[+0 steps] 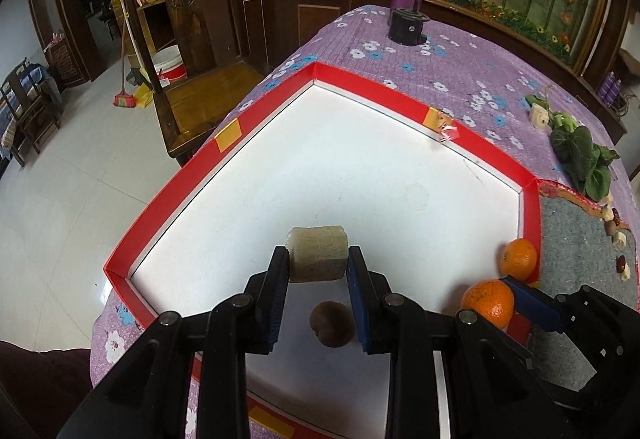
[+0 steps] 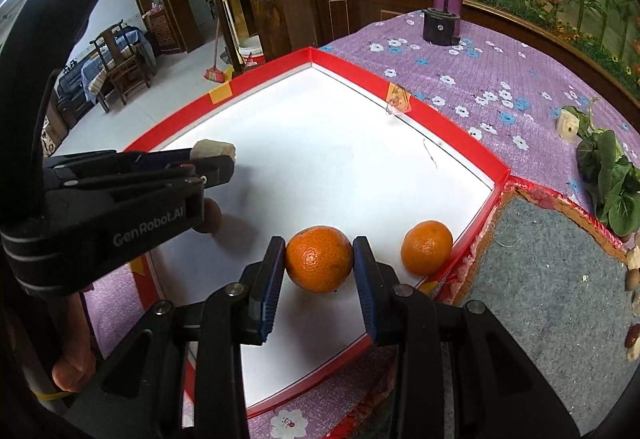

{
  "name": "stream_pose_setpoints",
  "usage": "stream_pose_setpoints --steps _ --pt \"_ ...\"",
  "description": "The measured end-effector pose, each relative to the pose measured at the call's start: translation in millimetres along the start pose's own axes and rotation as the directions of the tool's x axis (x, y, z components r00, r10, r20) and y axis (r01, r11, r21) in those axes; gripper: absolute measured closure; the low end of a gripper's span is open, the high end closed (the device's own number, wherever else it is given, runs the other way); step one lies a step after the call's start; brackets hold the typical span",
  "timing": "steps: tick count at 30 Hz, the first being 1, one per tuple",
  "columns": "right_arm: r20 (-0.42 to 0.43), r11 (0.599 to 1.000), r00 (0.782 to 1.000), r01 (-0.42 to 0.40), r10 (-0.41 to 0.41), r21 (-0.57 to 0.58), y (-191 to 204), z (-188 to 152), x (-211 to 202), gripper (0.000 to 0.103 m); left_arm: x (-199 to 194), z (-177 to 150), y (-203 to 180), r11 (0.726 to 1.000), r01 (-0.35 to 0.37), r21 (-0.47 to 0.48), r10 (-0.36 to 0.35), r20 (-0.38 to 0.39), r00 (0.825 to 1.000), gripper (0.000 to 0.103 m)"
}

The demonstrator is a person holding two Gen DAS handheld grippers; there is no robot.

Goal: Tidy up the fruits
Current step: 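Carry the cube and orange over the white tray and release both, then grasp a white cake cube with the right tool while the left tool grasps a brown longan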

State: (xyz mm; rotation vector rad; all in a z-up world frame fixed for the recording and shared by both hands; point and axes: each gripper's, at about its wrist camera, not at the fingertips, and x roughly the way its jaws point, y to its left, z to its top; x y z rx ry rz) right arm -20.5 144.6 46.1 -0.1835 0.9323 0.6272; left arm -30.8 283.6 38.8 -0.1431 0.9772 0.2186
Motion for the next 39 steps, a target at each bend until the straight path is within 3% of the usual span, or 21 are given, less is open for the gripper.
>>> stream_pose_setpoints --steps 11,14,16,24,31,35,39 --pt "-0.024 1.000 1.000 0.013 -0.014 -0.008 0.8 -4.9 11.1 0.066 11.3 -8.9 -0.4 1.000 -0.027 0.010 0.027 -0.027 0.999 0.069" --pt "-0.021 1.000 1.000 -0.018 0.018 0.010 -2.4 -5.8 8.4 0.060 3.5 -8.3 0.7 1.000 -0.023 0.004 0.023 -0.002 1.000 0.064" --pt "0.003 1.000 1.000 -0.021 0.021 0.013 -3.3 -6.1 1.6 0.054 -4.2 -5.0 -0.8 1.000 -0.018 0.003 0.018 0.020 1.000 0.062" --pt "0.139 0.998 0.990 -0.019 0.010 0.062 -22.8 -12.3 -48.7 0.054 -32.6 5.9 -36.2 0.998 0.032 0.057 -0.037 0.095 0.995 0.058" --pt "0.152 0.965 0.975 0.126 -0.164 0.229 -97.1 -52.7 -92.5 0.054 -36.9 -1.6 -111.2 0.973 0.153 0.172 -0.167 0.069 0.983 0.058" --pt "0.119 0.909 0.952 0.225 -0.282 0.350 -150.9 -80.7 -115.8 0.054 -37.2 -10.6 -165.7 0.937 0.234 0.259 -0.250 0.030 0.968 0.058" --pt "0.071 0.852 0.926 0.310 -0.372 0.422 -194.5 -103.7 -131.4 0.054 -36.6 -19.9 -215.9 0.884 0.325 0.337 -0.335 -0.030 0.942 0.058"
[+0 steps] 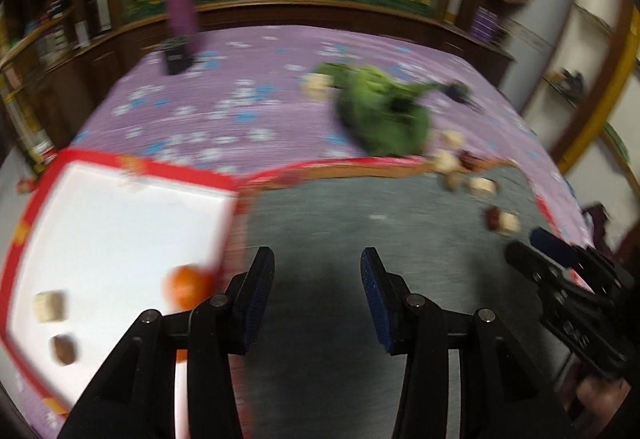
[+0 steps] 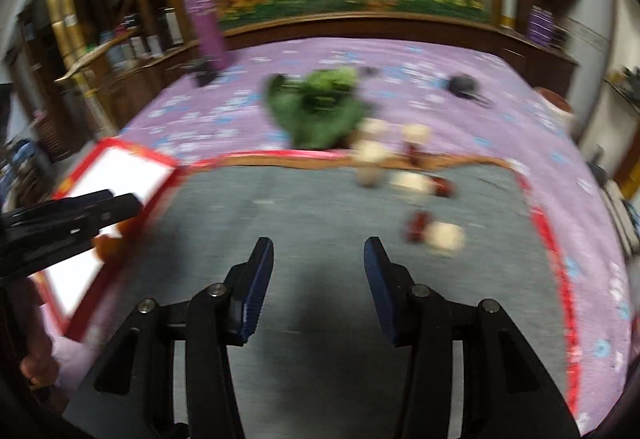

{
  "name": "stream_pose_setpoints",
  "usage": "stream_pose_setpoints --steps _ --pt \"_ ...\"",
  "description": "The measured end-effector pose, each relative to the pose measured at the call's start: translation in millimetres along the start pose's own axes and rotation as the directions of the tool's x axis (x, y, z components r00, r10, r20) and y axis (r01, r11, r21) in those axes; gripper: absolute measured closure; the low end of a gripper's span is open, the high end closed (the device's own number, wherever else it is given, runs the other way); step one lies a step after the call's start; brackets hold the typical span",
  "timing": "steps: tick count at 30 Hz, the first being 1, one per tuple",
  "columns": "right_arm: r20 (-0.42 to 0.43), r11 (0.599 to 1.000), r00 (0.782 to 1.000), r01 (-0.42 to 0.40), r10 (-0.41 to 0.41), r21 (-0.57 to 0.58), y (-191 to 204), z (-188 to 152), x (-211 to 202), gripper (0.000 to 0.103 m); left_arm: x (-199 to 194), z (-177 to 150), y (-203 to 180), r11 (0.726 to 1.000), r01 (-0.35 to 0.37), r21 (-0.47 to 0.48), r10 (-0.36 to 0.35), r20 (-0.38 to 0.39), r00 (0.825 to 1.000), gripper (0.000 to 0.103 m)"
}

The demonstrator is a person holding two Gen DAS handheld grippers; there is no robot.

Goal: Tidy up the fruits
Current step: 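Grasp a white cake cube with the right tool while the left tool grasps a brown longan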

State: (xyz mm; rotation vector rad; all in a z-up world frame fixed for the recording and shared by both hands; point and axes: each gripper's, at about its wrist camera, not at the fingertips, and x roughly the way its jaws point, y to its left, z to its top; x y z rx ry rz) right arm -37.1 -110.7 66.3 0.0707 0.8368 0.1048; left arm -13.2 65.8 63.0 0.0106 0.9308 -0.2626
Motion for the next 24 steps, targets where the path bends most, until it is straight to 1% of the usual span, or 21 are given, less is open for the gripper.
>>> stream_pose_setpoints --steps 1,3,6,9,12,16,18,20,23,24 --pt "-0.003 0.999 1.000 0.026 -0.026 0.018 -15.0 -0.2 1.0 0.054 3.8 1.8 -8.8 1.000 0.020 0.016 -0.019 -0.008 1.000 0.058" --pt "-0.009 0.998 0.999 0.051 -0.051 0.036 -35.8 -0.5 1.8 0.054 13.0 6.2 -29.1 0.997 0.055 0.054 -0.054 -0.024 0.998 0.058" --pt "-0.027 0.996 0.997 0.071 -0.070 0.051 -63.9 3.4 8.0 0.054 23.7 11.3 -57.0 0.991 0.091 0.102 -0.088 -0.037 0.995 0.058" --pt "-0.045 0.998 0.997 0.058 -0.056 0.036 -79.7 6.5 15.5 0.054 33.6 13.4 -80.4 0.982 0.130 0.137 -0.124 -0.055 0.991 0.058" --pt "-0.072 0.999 0.997 0.024 -0.023 0.022 -86.5 9.6 28.1 0.054 42.7 15.4 -95.3 0.978 0.138 0.159 -0.129 -0.065 0.990 0.058" --pt "-0.104 1.000 0.994 -0.024 0.022 -0.015 -89.9 9.7 41.0 0.054 51.1 17.6 -96.5 0.980 0.144 0.138 -0.134 -0.080 0.988 0.058" --pt "-0.110 0.999 0.993 -0.034 0.031 -0.023 -90.3 8.7 44.5 0.055 55.9 19.0 -97.6 0.980 0.143 0.136 -0.132 -0.085 0.988 0.058" --pt "-0.125 0.999 0.991 -0.048 0.044 -0.024 -91.1 8.3 50.1 0.060 59.7 19.5 -98.8 0.980 0.142 0.138 -0.130 -0.091 0.987 0.058" --pt "-0.120 0.997 0.991 -0.059 0.053 -0.049 -90.3 9.5 51.0 0.069 66.0 20.4 -104.5 0.978 0.149 0.146 -0.136 -0.098 0.986 0.058" --pt "-0.124 0.996 0.990 -0.074 0.067 -0.049 -90.6 10.2 51.0 0.075 67.9 21.2 -107.2 0.977 0.152 0.148 -0.139 -0.098 0.985 0.058"
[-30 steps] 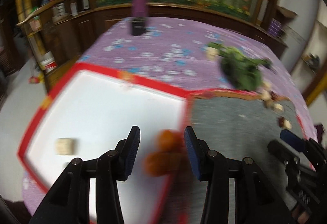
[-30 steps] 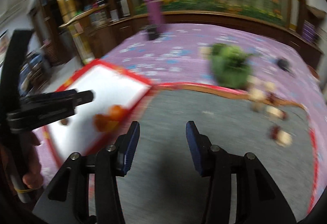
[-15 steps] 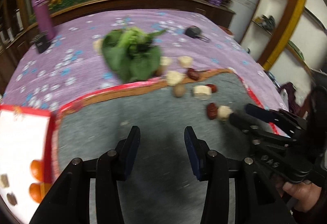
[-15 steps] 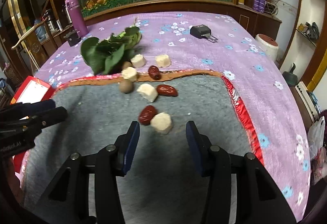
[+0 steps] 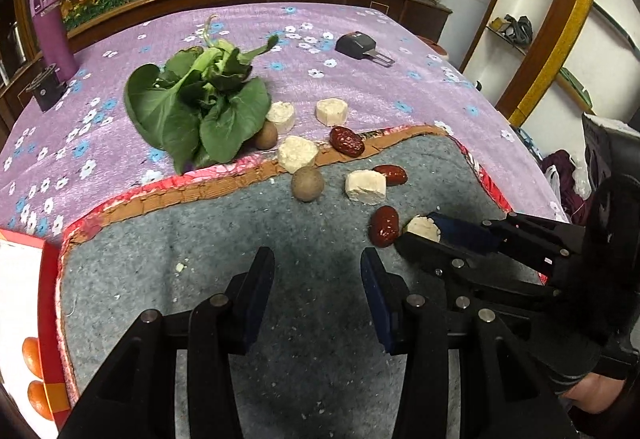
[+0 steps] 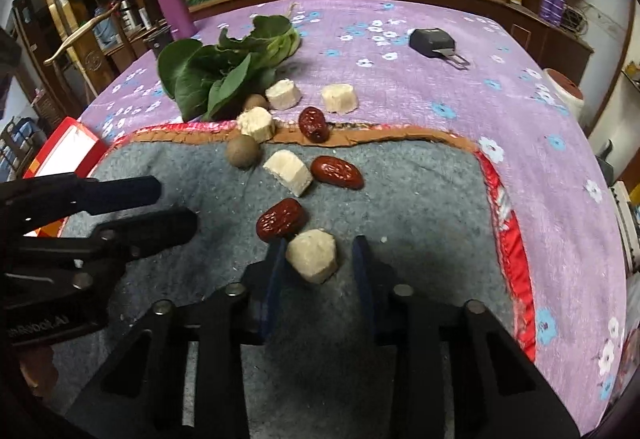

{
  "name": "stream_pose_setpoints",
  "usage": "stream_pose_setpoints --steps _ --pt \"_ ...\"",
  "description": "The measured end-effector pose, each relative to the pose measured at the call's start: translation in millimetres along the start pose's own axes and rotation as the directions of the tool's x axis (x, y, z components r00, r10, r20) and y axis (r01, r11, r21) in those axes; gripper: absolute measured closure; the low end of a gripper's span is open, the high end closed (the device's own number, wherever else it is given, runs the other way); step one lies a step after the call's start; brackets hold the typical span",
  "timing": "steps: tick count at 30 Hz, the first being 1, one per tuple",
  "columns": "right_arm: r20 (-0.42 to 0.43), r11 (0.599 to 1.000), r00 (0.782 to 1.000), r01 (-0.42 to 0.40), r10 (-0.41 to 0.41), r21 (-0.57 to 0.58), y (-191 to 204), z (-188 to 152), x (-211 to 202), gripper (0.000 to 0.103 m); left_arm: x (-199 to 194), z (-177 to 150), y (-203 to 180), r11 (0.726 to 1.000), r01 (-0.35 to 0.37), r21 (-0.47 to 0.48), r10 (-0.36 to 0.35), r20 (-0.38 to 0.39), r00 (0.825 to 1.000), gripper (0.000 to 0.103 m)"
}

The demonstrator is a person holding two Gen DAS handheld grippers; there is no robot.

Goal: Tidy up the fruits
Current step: 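Grasp a white cake cube with the right tool while the left tool grasps a brown longan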

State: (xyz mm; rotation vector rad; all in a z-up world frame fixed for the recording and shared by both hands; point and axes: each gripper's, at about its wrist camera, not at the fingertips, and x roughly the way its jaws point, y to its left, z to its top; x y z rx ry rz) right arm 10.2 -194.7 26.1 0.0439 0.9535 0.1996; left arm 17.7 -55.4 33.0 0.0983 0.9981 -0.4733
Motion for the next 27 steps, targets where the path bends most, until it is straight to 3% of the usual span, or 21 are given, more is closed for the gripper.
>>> stream_pose_setpoints --steps 7,10,13,16,22,27 --pt "0.040 0.999 0.999 0.011 -0.013 0.042 -12.5 -2.2 -16.0 0.076 16.3 5.8 -24.7 0.997 0.056 0.048 -0.055 -0.016 0.998 0.058" --pt "0.048 0.995 0.998 0.022 -0.027 0.093 -28.9 -5.1 -21.1 0.076 31.6 8.3 -34.7 0.996 0.057 0.072 -0.054 -0.042 0.998 0.060" --pt "0.056 0.991 0.997 0.040 -0.047 0.124 -40.3 -7.7 -24.8 0.076 37.1 10.9 -42.4 0.996 0.013 0.092 -0.011 -0.020 1.000 0.065" --pt "0.054 0.989 0.997 0.043 -0.051 0.139 -46.7 -9.5 -26.6 0.076 40.5 15.9 -39.9 0.997 -0.005 0.071 0.006 -0.014 1.000 0.086" --pt "0.051 0.987 0.998 0.032 -0.041 0.158 -51.5 -11.4 -24.4 0.076 41.4 12.3 -49.3 0.992 -0.079 0.103 0.077 0.015 0.997 0.086" --pt "0.063 0.988 0.998 0.012 -0.022 0.156 -47.2 -9.2 -27.2 0.076 25.9 11.5 -30.9 0.998 -0.059 0.035 0.058 0.024 0.998 0.086"
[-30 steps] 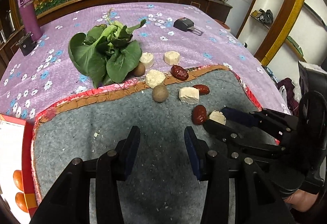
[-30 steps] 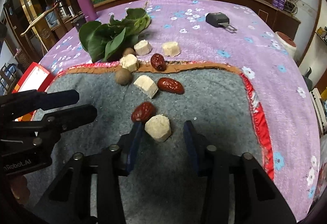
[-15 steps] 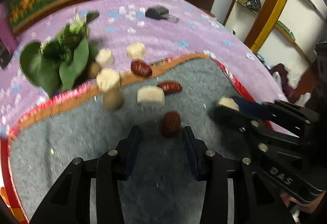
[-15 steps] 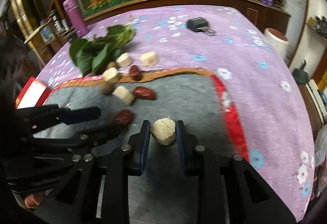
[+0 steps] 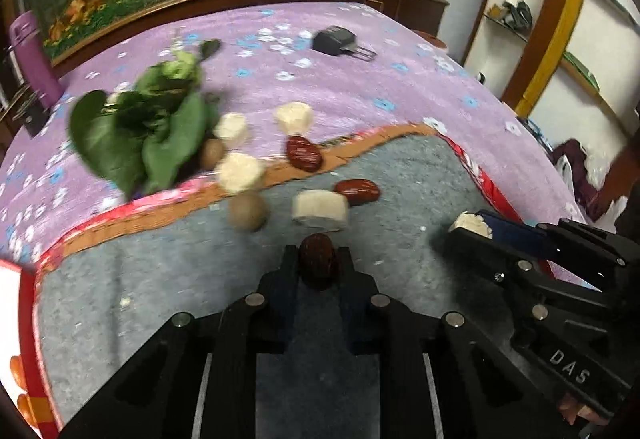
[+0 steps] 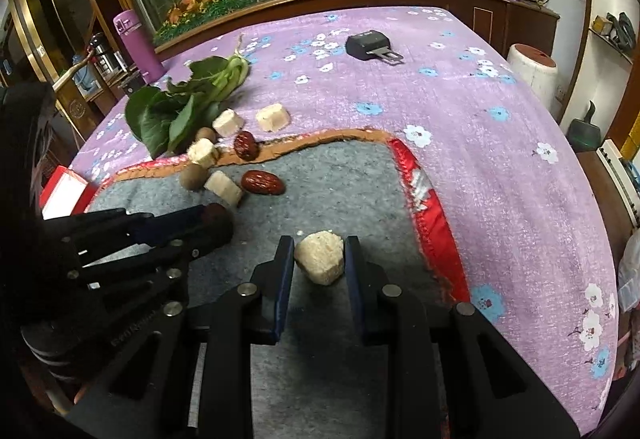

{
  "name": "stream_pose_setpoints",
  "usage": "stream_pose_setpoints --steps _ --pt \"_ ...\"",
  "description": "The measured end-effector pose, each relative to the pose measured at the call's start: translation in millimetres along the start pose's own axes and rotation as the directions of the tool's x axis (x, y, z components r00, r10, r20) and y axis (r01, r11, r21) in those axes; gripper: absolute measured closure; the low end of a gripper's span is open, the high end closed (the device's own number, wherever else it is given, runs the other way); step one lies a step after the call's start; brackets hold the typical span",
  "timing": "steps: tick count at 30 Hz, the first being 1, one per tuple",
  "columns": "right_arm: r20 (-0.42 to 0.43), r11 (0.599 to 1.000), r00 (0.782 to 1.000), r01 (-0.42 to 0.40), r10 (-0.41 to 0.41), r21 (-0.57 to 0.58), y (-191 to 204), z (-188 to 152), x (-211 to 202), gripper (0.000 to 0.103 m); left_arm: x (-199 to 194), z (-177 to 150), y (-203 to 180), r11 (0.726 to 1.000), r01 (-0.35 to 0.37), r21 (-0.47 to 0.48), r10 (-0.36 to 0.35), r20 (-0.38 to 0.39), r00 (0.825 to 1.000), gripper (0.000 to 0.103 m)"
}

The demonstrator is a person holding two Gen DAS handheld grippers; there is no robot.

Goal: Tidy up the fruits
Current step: 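Grasp a white cake cube with the right tool while the left tool grasps a brown longan, then carry the cube and longan over the white tray and open both tools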

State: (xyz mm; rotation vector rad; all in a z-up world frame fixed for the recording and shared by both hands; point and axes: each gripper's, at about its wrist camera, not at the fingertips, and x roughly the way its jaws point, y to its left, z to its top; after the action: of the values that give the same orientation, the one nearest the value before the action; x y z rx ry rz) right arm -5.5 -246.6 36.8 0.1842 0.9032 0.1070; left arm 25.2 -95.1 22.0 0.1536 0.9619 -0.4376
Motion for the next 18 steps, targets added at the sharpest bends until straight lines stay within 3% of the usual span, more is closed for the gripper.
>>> stream_pose_setpoints --steps 6,11,18 --pt "0.014 0.998 0.999 -0.044 0.044 -0.043 28.5 7.7 -4.7 0.076 -38.9 -7.9 43.1 0.993 -0.076 -0.095 0.080 0.039 0.996 0.086" --pt "0.006 0.988 0.994 -0.109 0.110 -0.111 78.8 13.8 -1.1 0.076 -71.4 -17.5 85.3 0.971 -0.151 -0.183 0.165 0.066 0.984 0.086" --pt "-0.030 0.951 0.978 -0.207 0.206 -0.228 165.9 18.9 10.5 0.076 -110.6 -42.5 157.0 0.912 -0.266 -0.312 0.293 0.042 0.955 0.086"
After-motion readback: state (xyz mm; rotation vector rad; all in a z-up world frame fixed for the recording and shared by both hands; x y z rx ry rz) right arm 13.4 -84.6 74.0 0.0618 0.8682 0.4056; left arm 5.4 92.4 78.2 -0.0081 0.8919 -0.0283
